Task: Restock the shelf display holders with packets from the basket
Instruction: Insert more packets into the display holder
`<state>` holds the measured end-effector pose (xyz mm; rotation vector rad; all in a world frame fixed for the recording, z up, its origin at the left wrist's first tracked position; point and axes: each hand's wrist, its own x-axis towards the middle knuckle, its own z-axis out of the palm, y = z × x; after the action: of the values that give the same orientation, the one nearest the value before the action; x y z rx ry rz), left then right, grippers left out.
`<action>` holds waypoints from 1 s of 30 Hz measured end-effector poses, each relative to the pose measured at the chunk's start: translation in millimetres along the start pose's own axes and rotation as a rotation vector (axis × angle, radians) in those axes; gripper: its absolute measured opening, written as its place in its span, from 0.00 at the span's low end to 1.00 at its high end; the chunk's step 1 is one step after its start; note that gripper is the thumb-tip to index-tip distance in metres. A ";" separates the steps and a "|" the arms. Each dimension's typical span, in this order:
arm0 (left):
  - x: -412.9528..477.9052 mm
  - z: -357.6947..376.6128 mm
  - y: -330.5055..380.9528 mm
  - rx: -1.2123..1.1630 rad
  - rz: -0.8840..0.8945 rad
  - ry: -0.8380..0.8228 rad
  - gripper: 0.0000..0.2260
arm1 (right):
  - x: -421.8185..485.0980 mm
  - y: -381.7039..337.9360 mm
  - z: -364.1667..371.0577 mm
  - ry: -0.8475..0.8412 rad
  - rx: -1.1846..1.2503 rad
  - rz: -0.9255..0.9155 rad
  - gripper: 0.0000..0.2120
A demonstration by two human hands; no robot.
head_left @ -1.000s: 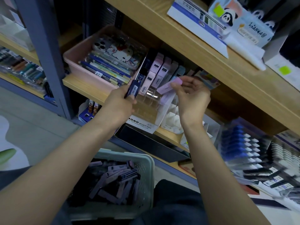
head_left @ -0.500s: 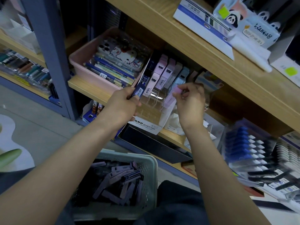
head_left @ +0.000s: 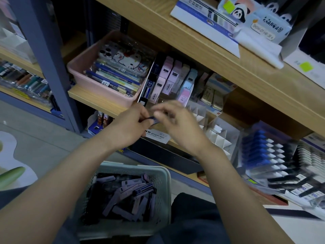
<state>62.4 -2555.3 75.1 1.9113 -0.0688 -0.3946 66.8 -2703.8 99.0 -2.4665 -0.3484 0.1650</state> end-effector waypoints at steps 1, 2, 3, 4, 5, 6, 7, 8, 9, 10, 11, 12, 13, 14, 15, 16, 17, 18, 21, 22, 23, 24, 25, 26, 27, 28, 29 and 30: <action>-1.7 -0.5 -1.0 0.039 -0.001 0.014 0.07 | -4.9 1.2 3.4 -0.052 0.001 -0.003 0.09; -3.3 -1.3 -0.7 0.054 0.001 0.027 0.07 | -8.8 2.0 6.3 -0.076 0.020 0.005 0.08; -4.5 -2.7 -0.2 0.037 0.007 0.041 0.07 | -11.7 2.2 8.1 -0.081 0.052 0.021 0.07; -5.7 -4.2 1.3 -0.012 0.014 0.059 0.07 | -13.8 3.0 9.2 -0.079 0.095 0.046 0.07; -6.9 -5.8 3.5 -0.082 0.020 0.083 0.08 | -16.0 3.1 9.5 -0.080 0.155 0.079 0.06; -8.3 -7.0 5.9 -0.157 0.022 0.110 0.08 | -18.0 3.4 9.5 -0.087 0.217 0.115 0.06; -9.1 -7.6 7.3 -0.216 0.023 0.134 0.08 | -20.3 3.2 9.2 -0.099 0.261 0.139 0.05; -9.8 -7.4 8.8 -0.251 0.031 0.152 0.08 | -22.4 2.7 8.7 -0.110 0.279 0.147 0.04; -10.5 -6.3 9.7 -0.259 0.052 0.159 0.07 | -24.9 2.2 8.8 -0.118 0.284 0.145 0.02; -11.1 -4.8 10.9 -0.248 0.085 0.163 0.07 | -27.2 1.5 8.8 -0.116 0.280 0.134 0.01; -11.7 -3.1 11.9 -0.227 0.126 0.173 0.07 | -28.6 1.0 8.8 -0.095 0.268 0.119 0.02; -12.3 -1.2 13.6 -0.205 0.168 0.182 0.08 | -29.9 0.9 8.7 -0.063 0.263 0.100 0.05; -13.0 0.5 15.1 -0.184 0.205 0.189 0.09 | -31.2 0.0 8.1 -0.028 0.268 0.079 0.09; -14.2 2.7 17.1 -0.166 0.235 0.194 0.09 | -32.3 -1.3 7.7 0.010 0.273 0.054 0.13; -15.4 4.7 18.2 -0.150 0.261 0.199 0.10 | -33.7 -2.3 7.3 0.056 0.260 0.020 0.15; -17.0 7.5 18.7 -0.131 0.281 0.207 0.10 | -35.2 -2.9 6.9 0.104 0.223 -0.019 0.17; -18.5 10.8 18.5 -0.111 0.296 0.222 0.11 | -37.1 -2.7 6.8 0.143 0.174 -0.059 0.18; -20.2 14.5 17.7 -0.096 0.310 0.243 0.12 | -38.7 -2.4 7.1 0.172 0.130 -0.096 0.18; -24.8 22.0 14.3 -0.051 0.352 0.304 0.12 | -40.5 1.3 9.0 0.251 0.063 -0.157 0.16; -25.1 21.5 12.5 -0.004 0.386 0.312 0.10 | -39.9 3.0 9.1 0.280 0.053 -0.157 0.14; -24.2 19.4 10.6 0.072 0.430 0.310 0.08 | -38.6 4.7 8.1 0.308 0.042 -0.146 0.13; -21.6 16.0 8.8 0.173 0.474 0.305 0.06 | -36.4 6.8 6.6 0.333 0.030 -0.129 0.12; -17.1 11.7 6.5 0.282 0.507 0.301 0.05 | -33.9 9.1 4.7 0.353 0.018 -0.110 0.12; -11.0 7.0 3.9 0.371 0.523 0.303 0.04 | -31.0 11.2 2.8 0.369 0.007 -0.088 0.11; -3.8 2.5 1.9 0.430 0.519 0.308 0.06 | -28.0 13.1 0.9 0.386 0.000 -0.068 0.11; 4.4 -2.1 0.3 0.464 0.509 0.310 0.08 | -25.2 14.7 -0.7 0.406 0.000 -0.051 0.11; 12.7 -6.1 -1.3 0.493 0.503 0.301 0.10 | -22.2 16.1 -1.8 0.423 0.011 -0.034 0.11; 20.2 -9.6 -3.7 0.527 0.502 0.278 0.12 | -19.0 16.9 -2.2 0.434 0.028 -0.018 0.11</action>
<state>83.9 -2550.1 69.9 2.3507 -0.4980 0.2579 52.5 -2723.4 91.0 -2.3886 -0.1770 -0.3665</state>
